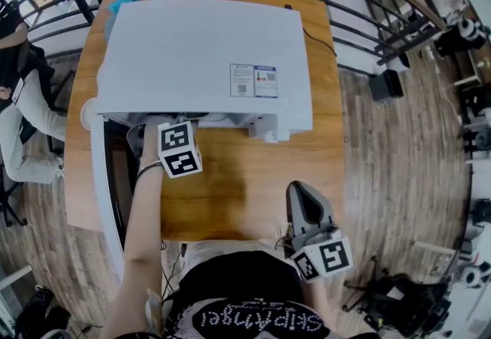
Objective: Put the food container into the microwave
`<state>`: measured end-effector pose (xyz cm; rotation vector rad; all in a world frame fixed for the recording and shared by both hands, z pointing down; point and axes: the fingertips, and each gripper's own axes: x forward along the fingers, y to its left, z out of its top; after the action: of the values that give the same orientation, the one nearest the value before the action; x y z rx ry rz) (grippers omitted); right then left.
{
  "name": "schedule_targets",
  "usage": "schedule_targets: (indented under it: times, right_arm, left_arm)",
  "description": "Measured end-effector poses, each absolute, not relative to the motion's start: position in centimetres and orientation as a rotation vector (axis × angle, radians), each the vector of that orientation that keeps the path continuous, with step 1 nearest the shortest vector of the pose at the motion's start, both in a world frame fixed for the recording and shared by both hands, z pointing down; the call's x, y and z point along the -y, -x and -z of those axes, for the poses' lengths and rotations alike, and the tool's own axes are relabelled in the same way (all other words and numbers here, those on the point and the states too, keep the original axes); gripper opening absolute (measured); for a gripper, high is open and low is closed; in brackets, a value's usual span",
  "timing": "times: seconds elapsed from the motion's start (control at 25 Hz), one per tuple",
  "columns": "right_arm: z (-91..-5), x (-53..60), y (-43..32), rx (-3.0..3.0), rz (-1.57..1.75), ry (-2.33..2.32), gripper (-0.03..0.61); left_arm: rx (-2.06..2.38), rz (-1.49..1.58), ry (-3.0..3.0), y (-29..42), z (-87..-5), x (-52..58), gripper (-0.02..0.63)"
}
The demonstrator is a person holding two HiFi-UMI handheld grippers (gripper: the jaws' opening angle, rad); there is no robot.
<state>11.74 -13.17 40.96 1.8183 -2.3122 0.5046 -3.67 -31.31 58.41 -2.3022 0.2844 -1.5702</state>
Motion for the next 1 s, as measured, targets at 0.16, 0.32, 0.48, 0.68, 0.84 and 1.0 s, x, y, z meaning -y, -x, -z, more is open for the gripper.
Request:
schedule_targets:
  times: [0.16,0.32,0.48,0.68,0.84,1.0]
  right_arm:
    - [-40.87,13.16,-11.64,2.313,-0.512,-1.823,0.037]
    - [-41.0,13.08,-11.74,2.31,-0.519,-1.823,0.035]
    - [-41.04,13.15,-11.76,2.31,-0.52,-1.821,0.037]
    - [-41.15,13.29,-11.67,2.315,-0.522,-1.818,0.035]
    - [-41.14,13.34,-11.68,2.318,-0.52,-1.814,0.035]
    - [-41.18,13.4,-11.74,2.318,-0.518,-1.815,0.035]
  left_arm:
    - [-0.283,1.566,2.294,3.64,-58.31,31.4,0.046]
    - [-0.293,1.559,2.281,3.63,-58.34,31.51,0.096]
    - [-0.308,1.559,2.278,3.77,-58.23,31.58,0.153]
    - [-0.32,1.539,2.292,3.55,-57.99,31.64,0.153]
    - [-0.322,1.535,2.298,3.52,-57.88,31.45,0.15]
    - [-0.331,1.529,2.303,3.59,-57.72,31.43,0.145]
